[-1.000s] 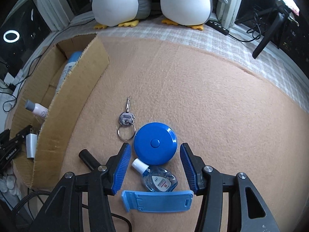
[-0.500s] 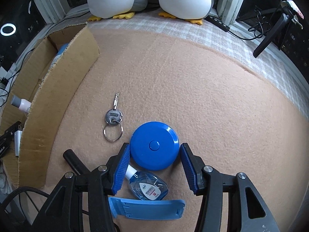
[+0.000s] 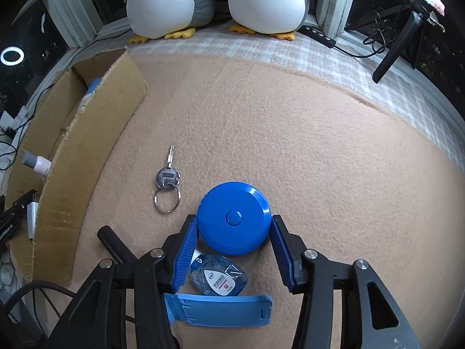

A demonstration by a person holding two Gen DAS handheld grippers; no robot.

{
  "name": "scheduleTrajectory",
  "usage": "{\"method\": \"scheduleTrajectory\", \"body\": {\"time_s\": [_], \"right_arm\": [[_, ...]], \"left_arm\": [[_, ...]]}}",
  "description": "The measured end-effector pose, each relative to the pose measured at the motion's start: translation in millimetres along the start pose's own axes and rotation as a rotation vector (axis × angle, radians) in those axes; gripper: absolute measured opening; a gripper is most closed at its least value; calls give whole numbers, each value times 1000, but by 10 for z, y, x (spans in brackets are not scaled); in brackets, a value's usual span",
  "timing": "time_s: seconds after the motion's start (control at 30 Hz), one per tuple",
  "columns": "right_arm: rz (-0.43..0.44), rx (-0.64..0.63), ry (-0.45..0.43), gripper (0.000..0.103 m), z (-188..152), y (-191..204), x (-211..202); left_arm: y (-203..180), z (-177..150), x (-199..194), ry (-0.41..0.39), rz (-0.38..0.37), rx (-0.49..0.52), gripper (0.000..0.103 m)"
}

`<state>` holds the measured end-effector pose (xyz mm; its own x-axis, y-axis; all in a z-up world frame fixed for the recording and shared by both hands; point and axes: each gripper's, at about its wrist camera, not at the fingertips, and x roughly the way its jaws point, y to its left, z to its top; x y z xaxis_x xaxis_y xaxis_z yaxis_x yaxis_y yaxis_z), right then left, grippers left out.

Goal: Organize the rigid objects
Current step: 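Move the right gripper to the blue tape measure and close on it, then carry the blue tape measure with the right gripper into the box and release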

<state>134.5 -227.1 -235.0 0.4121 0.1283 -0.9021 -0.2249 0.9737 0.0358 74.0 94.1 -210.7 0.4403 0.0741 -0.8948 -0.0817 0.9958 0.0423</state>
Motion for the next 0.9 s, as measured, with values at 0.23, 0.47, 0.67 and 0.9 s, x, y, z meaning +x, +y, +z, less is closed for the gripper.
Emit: {"method": "scheduleTrajectory", "body": {"time_s": [0.23, 0.47, 0.67, 0.9], "right_arm": [[29, -7, -51, 46, 16, 136, -211], [107, -69, -105, 46, 16, 536, -504], [174, -143, -124, 46, -20, 969, -646], [214, -236, -119, 46, -119, 1431, -645]], "left_arm": [[-3, -3, 2, 0, 1, 0, 31], [-1, -3, 2, 0, 0, 0, 31], [-1, -3, 2, 0, 0, 0, 31], [1, -3, 3, 0, 0, -1, 31]]}}
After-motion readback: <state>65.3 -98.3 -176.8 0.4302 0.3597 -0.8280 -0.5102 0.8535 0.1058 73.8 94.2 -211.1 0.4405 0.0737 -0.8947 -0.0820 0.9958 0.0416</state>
